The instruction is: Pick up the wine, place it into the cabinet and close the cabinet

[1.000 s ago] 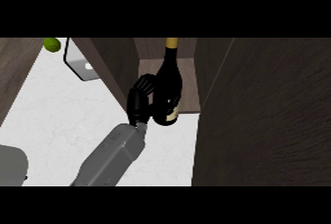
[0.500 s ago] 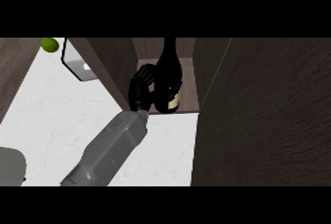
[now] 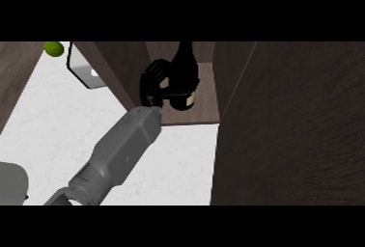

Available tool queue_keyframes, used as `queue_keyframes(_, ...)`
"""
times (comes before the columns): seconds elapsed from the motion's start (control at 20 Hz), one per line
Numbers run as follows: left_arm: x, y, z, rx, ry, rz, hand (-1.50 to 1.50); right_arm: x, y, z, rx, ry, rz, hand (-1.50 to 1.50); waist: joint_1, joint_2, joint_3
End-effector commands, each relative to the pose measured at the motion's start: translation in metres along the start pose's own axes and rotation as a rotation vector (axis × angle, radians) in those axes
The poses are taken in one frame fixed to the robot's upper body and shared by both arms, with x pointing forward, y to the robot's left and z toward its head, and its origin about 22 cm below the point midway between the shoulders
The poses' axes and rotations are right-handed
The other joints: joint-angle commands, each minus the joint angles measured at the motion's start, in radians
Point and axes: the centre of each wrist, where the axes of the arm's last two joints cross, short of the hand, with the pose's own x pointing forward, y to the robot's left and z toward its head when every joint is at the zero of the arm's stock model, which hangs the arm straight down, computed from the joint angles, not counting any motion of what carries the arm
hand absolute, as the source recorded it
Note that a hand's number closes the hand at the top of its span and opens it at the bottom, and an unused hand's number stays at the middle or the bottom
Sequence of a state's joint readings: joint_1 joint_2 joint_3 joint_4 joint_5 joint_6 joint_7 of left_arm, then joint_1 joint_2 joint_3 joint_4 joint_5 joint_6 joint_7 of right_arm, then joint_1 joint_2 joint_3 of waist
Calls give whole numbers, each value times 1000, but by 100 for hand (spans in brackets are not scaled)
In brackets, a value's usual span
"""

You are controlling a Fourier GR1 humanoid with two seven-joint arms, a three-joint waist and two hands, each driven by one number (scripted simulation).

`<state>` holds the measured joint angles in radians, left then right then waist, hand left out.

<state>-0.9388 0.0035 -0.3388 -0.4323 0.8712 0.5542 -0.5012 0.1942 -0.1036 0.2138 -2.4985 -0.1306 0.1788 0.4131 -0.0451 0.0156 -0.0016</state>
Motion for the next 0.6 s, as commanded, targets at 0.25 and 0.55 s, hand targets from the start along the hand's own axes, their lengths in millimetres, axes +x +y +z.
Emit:
queue_keyframes(0.25,23,6,-26,96,-136,-188,150,21,2,13,34,-59,-79,-150,1,-5,2)
queue_keyframes(0.55,40,14,-43,154,-146,-320,-150,28,8,16,63,-67,-93,-150,-25,4,1)
